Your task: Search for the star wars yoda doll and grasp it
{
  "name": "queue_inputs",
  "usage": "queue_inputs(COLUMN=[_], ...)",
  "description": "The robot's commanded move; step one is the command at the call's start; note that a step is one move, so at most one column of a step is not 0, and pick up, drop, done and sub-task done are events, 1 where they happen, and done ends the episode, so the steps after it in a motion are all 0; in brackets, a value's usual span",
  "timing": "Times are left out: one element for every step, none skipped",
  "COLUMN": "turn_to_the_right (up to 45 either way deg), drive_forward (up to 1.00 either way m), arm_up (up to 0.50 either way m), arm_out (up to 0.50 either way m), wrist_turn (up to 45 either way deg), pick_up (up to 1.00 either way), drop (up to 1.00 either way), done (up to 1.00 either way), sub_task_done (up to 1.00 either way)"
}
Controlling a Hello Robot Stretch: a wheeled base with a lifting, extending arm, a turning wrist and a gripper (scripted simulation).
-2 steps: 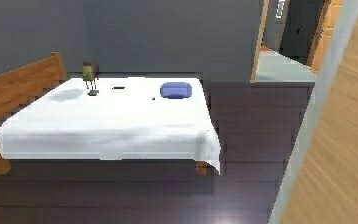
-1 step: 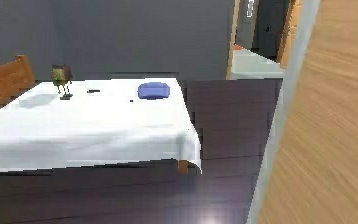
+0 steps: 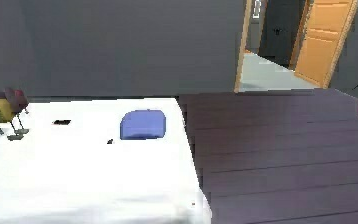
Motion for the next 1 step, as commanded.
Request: queue_inputs(turn_to_the_right=[30.0], drive_forward=[0.00], arm_up=[0.00], arm_out=[0.00], wrist_turn=[0.0], pick_up=[0.00], drop=[0.00], done=[0.00], sub_task_done=[0.00])
